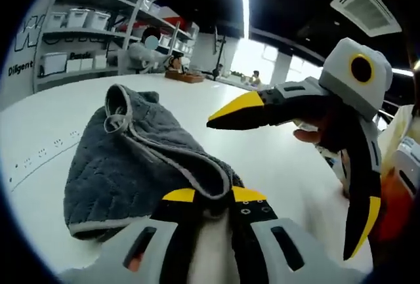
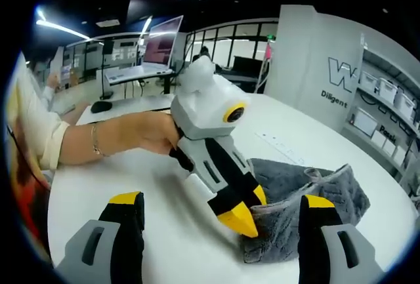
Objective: Open the folded towel by lifting each exposed corner and separating the folded layers until the towel lies flat within the target outline without major curled edges
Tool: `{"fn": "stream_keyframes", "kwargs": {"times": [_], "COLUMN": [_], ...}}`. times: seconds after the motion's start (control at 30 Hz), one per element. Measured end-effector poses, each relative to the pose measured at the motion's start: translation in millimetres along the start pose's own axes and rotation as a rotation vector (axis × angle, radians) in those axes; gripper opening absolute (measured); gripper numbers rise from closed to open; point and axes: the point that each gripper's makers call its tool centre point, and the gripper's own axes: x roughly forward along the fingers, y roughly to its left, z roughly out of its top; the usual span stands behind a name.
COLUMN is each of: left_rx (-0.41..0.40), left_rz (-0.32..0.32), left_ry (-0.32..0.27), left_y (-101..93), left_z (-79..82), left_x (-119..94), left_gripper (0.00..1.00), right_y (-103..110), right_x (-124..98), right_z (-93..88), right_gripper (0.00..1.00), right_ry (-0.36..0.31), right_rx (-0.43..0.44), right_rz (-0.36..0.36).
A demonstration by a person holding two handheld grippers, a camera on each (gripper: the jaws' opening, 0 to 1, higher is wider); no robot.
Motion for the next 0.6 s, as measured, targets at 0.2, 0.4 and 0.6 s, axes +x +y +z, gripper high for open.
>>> {"fn": "stream_keyframes", "kwargs": {"times": [0.2,0.4,0.6], "left_rx": [0.039,0.072,0.078], "left_rz": [0.009,0.078,0.112], "left_ry": [0.024,0.075,0.054], "left_y": [0.3,18.5,28.3], "left_z": [0.1,-6.1,1.5], "left_x": [-8.2,-25.3,-43.3], "left_gripper": [0.26,0.47,0.56], "right_y": [-1.0,-1.4,-1.9], "right_x": [-0.8,0.2,0.4], "right_z": [0.0,-1.2,-1.7], "right_gripper": [0.98,0.99,0.99], "right_ry": [-0.003,0.002,0.004], "right_rx": [0.004,0.007,0.008], "right_rz": [-0.003,-0.002,-0.003]}}
